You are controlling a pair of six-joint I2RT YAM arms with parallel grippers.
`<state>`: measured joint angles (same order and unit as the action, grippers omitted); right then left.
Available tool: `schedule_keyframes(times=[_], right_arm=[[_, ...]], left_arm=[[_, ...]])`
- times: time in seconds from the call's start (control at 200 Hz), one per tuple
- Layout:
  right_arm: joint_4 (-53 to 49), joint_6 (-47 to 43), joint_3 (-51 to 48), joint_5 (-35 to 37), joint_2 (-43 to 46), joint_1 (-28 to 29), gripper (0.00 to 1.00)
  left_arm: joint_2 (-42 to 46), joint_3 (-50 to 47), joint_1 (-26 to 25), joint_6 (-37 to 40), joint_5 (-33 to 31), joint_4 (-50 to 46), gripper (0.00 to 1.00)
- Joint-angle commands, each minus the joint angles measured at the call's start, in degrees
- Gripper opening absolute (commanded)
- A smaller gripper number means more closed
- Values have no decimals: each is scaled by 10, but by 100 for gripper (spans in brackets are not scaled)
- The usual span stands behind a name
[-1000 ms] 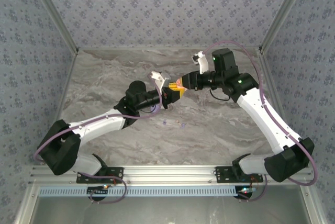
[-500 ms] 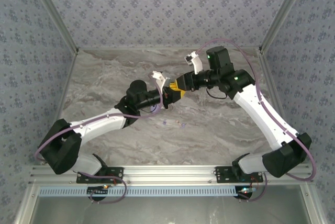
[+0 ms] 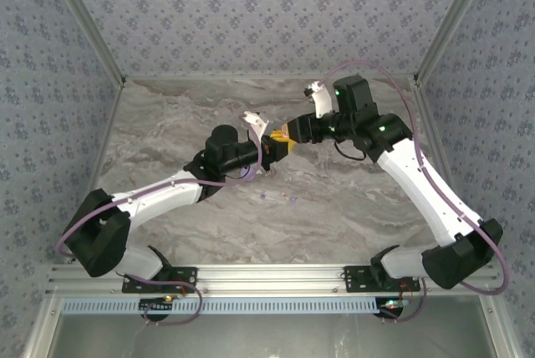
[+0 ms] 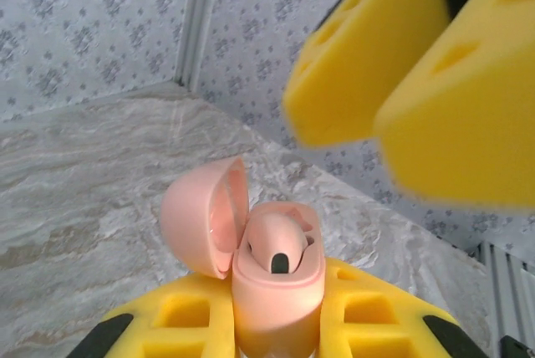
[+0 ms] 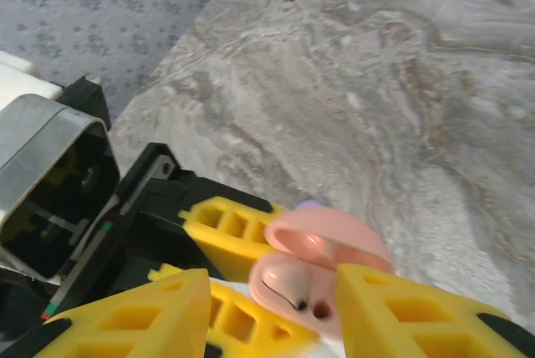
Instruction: Insert wireless bluetooth earbuds into charging case
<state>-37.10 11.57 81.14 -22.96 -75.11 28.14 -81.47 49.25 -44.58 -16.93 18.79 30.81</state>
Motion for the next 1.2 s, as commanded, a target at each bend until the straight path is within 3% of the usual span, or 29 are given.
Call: schedule_keyframes(times=[0.0, 0.45, 0.775, 0.974, 1.194], right_arm=[[-10, 21, -22, 55, 27, -20, 46], [-28, 35, -146, 33, 9, -34, 46], [-8, 23, -200, 76, -68, 43, 43], [-12, 2, -190, 136, -131, 100, 41], [-4, -15, -164, 157, -198, 137, 33]], left_arm=[[25, 19, 10, 15, -28, -47, 14], [153, -30, 70, 44, -57, -184, 15], [223, -48, 74, 40, -86, -250, 14], [236, -49, 74, 26, -98, -268, 14], [243, -50, 75, 25, -100, -274, 14]])
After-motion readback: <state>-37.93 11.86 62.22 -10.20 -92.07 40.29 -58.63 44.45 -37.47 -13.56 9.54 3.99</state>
